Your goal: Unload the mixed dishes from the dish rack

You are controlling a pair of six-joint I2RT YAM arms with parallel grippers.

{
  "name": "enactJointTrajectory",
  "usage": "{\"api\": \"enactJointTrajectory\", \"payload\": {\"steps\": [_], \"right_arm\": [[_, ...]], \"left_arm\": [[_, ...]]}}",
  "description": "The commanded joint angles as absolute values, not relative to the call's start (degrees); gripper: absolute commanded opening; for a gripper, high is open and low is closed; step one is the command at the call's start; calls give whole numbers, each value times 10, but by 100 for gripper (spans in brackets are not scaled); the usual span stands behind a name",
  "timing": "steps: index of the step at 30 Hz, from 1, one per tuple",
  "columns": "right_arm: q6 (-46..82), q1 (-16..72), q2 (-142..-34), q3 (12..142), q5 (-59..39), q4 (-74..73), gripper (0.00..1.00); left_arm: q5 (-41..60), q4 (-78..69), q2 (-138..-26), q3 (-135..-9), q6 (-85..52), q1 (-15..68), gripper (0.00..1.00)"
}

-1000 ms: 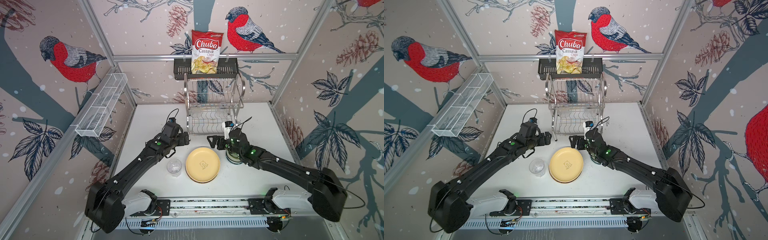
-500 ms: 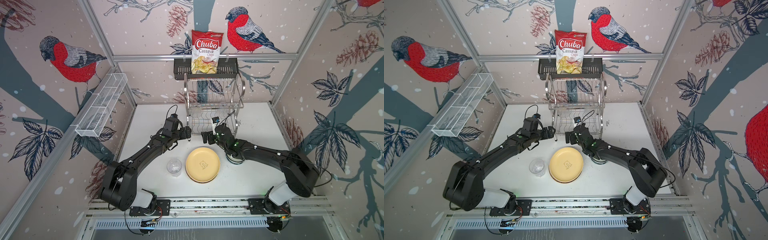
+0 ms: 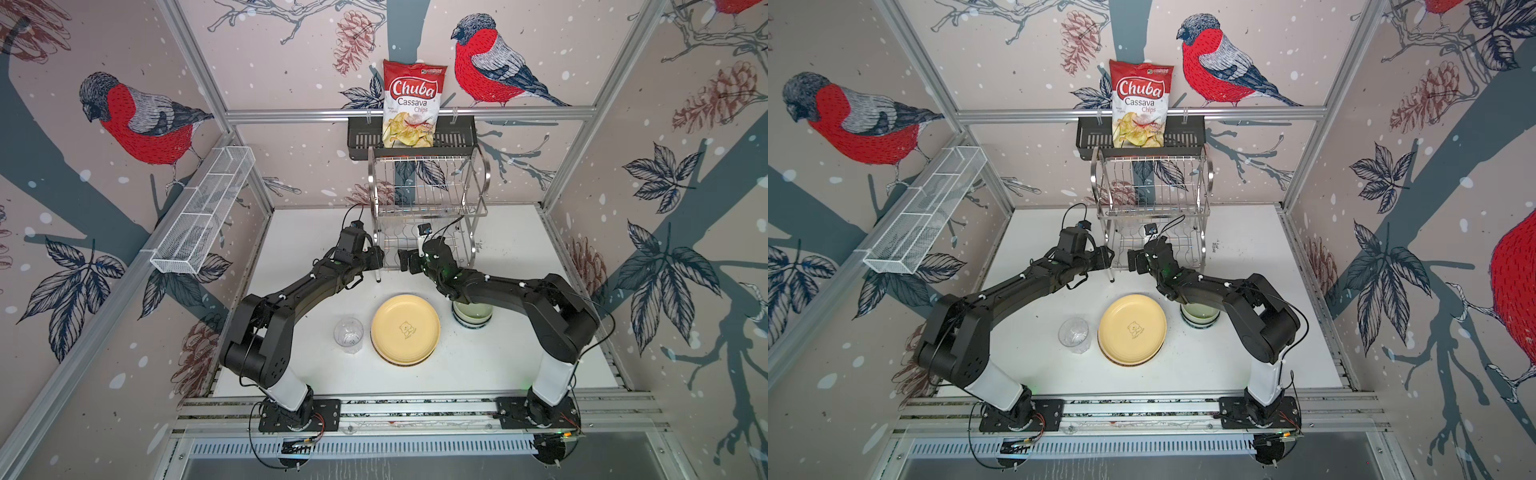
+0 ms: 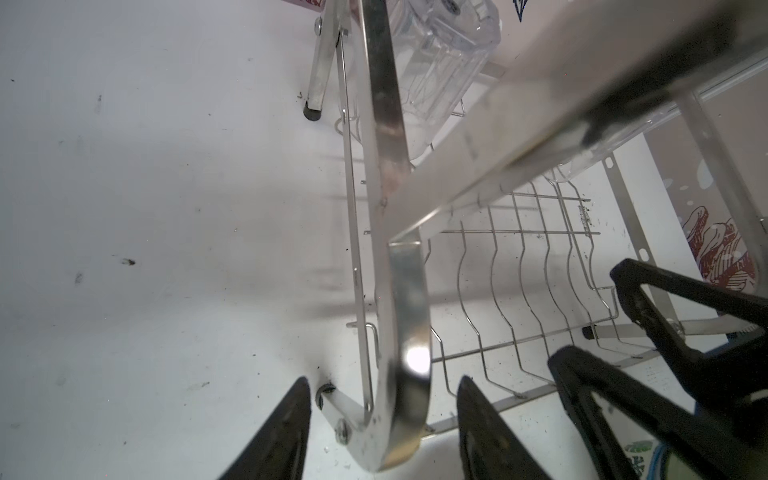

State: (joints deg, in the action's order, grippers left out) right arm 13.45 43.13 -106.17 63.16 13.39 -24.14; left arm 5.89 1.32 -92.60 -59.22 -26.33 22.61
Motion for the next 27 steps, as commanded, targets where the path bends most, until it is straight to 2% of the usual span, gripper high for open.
{"api": "enactJointTrajectory", "payload": {"steps": [1,5,10,18,27], "right_arm": [[119,427,-1082,651,131,-277,100],[104,425,-1112,678,135,-287,99],[91,421,-1152,714,148,-307,99],[70,405,-1219,789,149,-315,99],[37,394,-1287,872,128,-329,99]], "left_arm": [[55,-4,-932,-597,-250,225,42],[56,1,-937,-602,-249,226,30],[55,9,-940,-608,-245,225,21],[58,22,-937,-613,-241,225,16],[58,33,-926,-619,-236,225,16]]}}
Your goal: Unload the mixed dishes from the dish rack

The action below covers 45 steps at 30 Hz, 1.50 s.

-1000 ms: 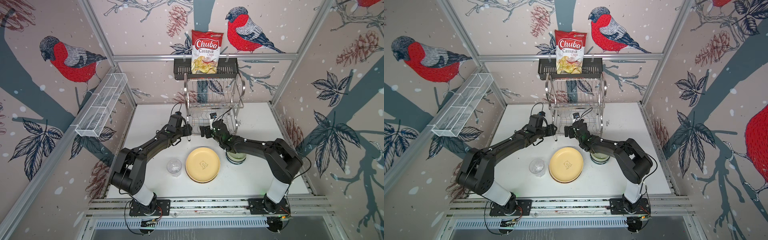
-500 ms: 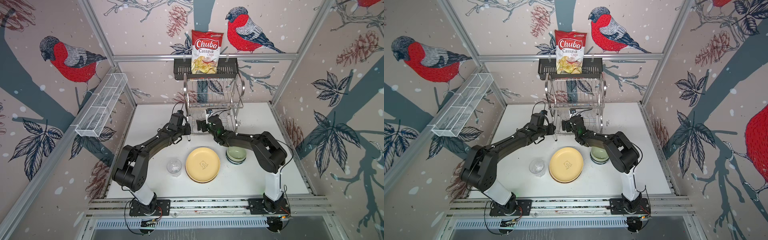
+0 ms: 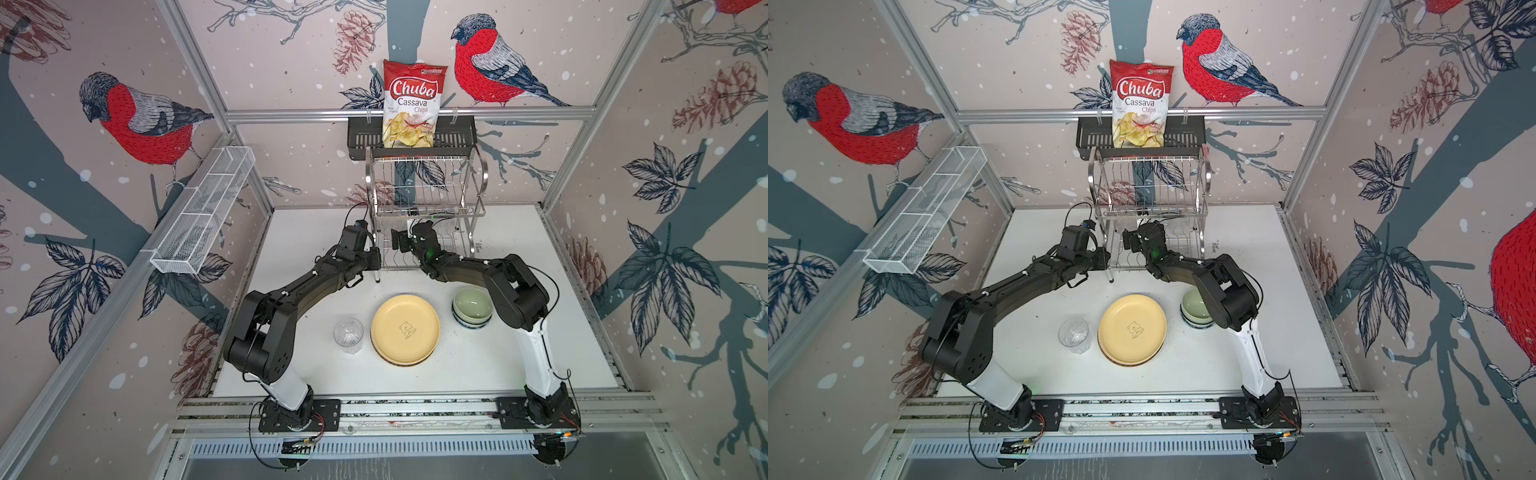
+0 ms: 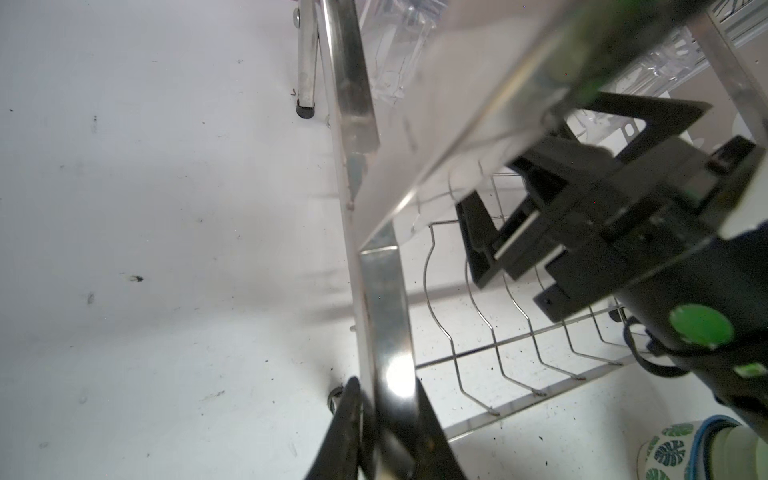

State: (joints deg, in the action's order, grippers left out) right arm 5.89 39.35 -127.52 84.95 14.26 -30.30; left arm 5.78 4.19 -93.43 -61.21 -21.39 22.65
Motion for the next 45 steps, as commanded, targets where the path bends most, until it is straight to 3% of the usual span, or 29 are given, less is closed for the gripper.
{"api": "enactJointTrajectory", "payload": {"steps": [1,25,28,30,32,39,45], "right_arm": [[32,394,-1294,882,127,-327,99],[-26,381,-1473,1161,131,-246,100],[-26,378,-1485,1184,128,-236,90],[-24,377,-1483,1182,125,-234,77],[-17,377,-1477,1174,122,-230,72],[11,385,-1411,1057,115,-264,44],[49,391,-1332,946,111,-298,32]], "left_arm": [[59,33,-926,-619,-236,226,16],[57,47,-933,-619,-235,259,16],[56,47,-934,-618,-235,259,15],[55,47,-935,-618,-237,259,15],[54,49,-938,-620,-239,258,15],[57,61,-949,-633,-245,258,15],[61,61,-953,-633,-254,254,15]]}}
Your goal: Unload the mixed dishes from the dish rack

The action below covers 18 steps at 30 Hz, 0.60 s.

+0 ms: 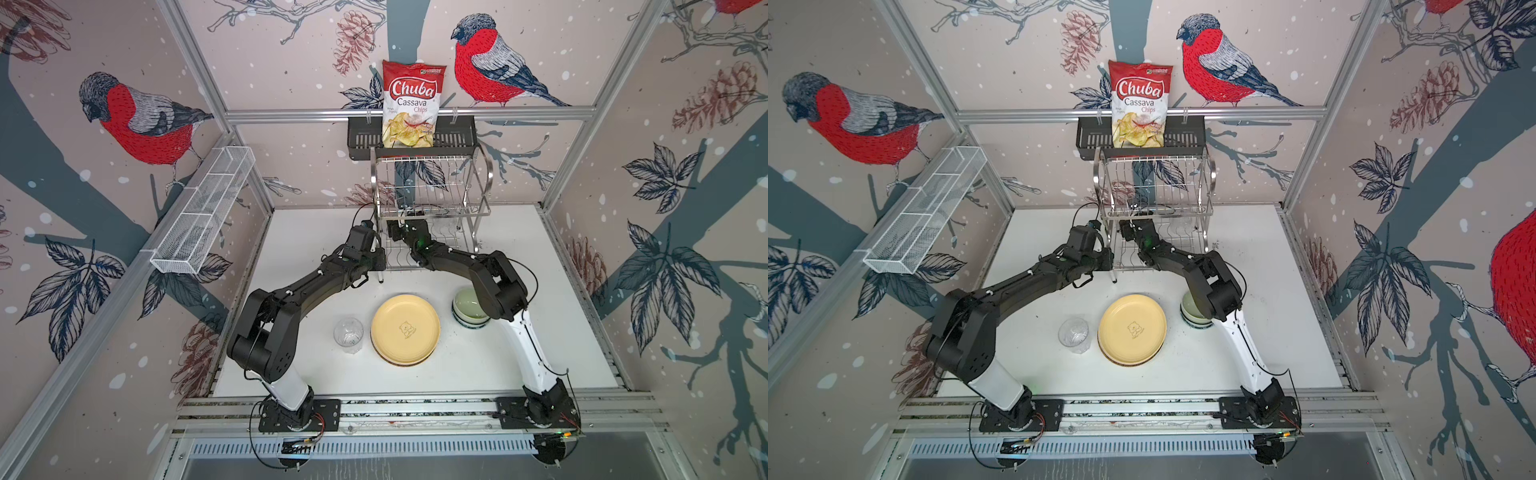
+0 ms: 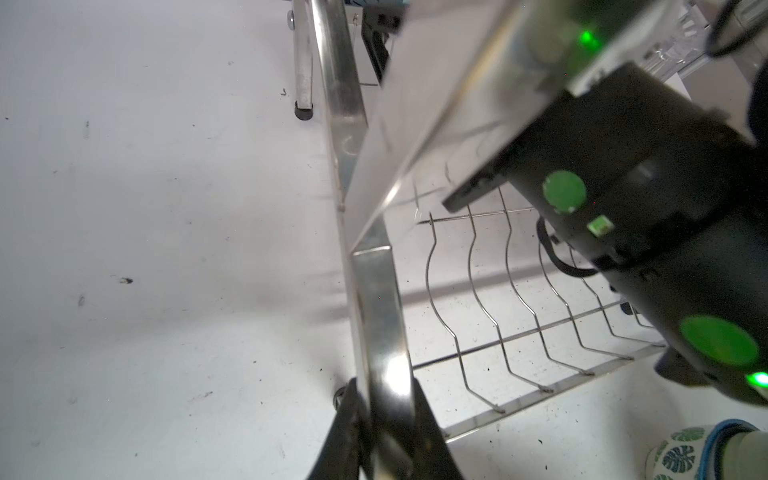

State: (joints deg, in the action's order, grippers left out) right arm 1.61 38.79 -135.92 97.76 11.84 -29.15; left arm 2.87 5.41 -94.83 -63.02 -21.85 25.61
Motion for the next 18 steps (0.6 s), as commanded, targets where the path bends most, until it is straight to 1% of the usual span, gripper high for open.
{"api": "enactJointTrajectory", "payload": {"steps": [1,8,18], "right_arm": [[57,391,-1321,930,108,-300,32],[120,391,-1248,842,79,-313,26],[222,383,-1200,790,11,-317,23]], "left_arm": [[60,61,-953,-635,-255,254,15],[62,63,-946,-623,-261,254,15],[50,69,-932,-615,-263,254,15]]}}
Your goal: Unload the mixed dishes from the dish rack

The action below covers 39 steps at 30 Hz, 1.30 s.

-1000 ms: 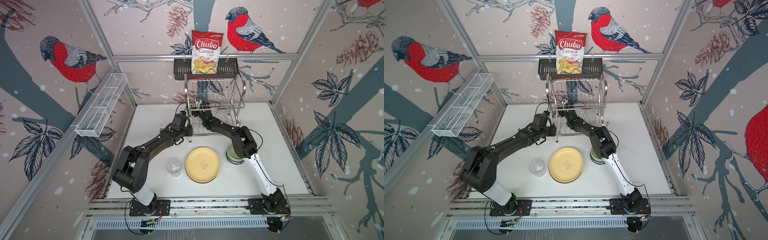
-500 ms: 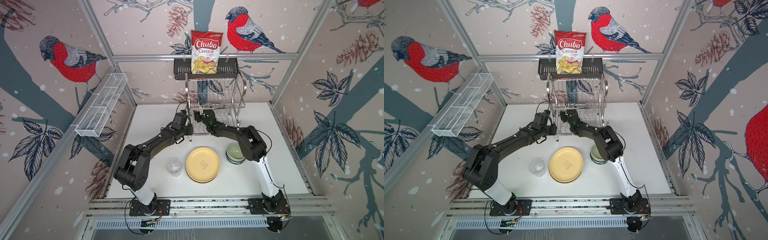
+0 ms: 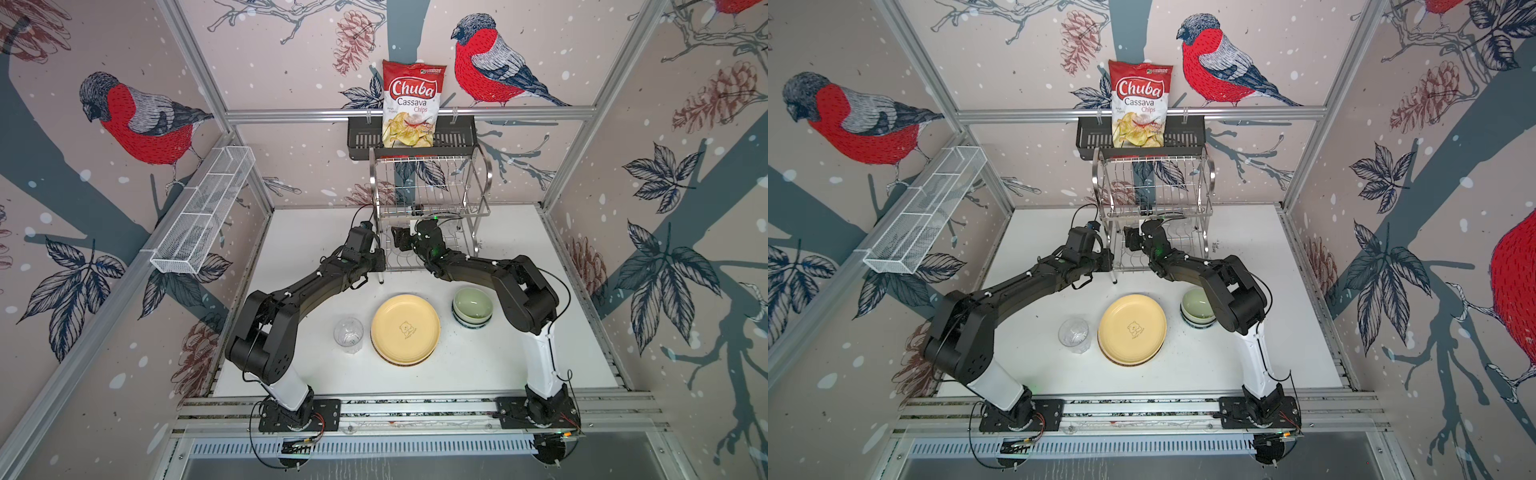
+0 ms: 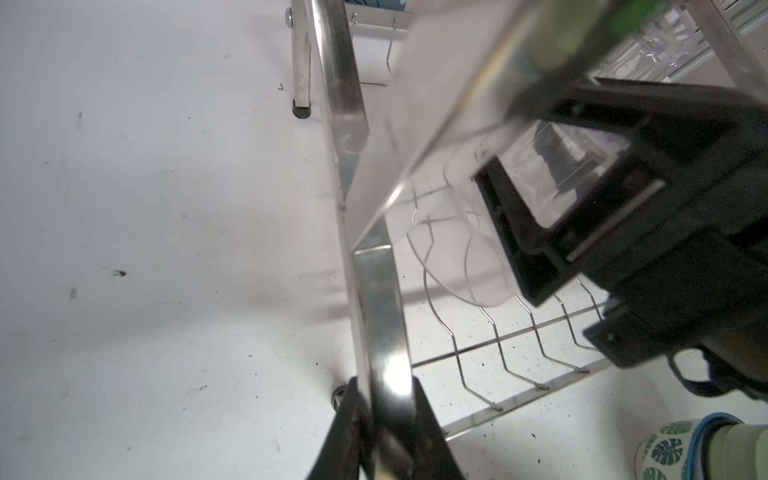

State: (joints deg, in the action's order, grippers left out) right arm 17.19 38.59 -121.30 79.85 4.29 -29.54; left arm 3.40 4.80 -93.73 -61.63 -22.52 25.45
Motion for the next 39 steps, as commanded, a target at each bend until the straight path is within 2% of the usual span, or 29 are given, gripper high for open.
{"api": "enactJointTrajectory", "payload": {"steps": [1,17,22,26,39], "right_arm": [[232,382,-1196,784,3,-320,23],[402,348,-1142,693,-140,-412,20],[444,345,-1128,670,-175,-444,20],[478,345,-1110,648,-198,-470,20],[540,356,-1038,554,-210,-527,20]], "left_arm": [[50,70,-932,-616,-263,254,15],[40,79,-921,-614,-261,254,16],[31,78,-919,-610,-263,253,24],[31,80,-923,-617,-258,251,25],[30,71,-910,-596,-264,250,38]]}}
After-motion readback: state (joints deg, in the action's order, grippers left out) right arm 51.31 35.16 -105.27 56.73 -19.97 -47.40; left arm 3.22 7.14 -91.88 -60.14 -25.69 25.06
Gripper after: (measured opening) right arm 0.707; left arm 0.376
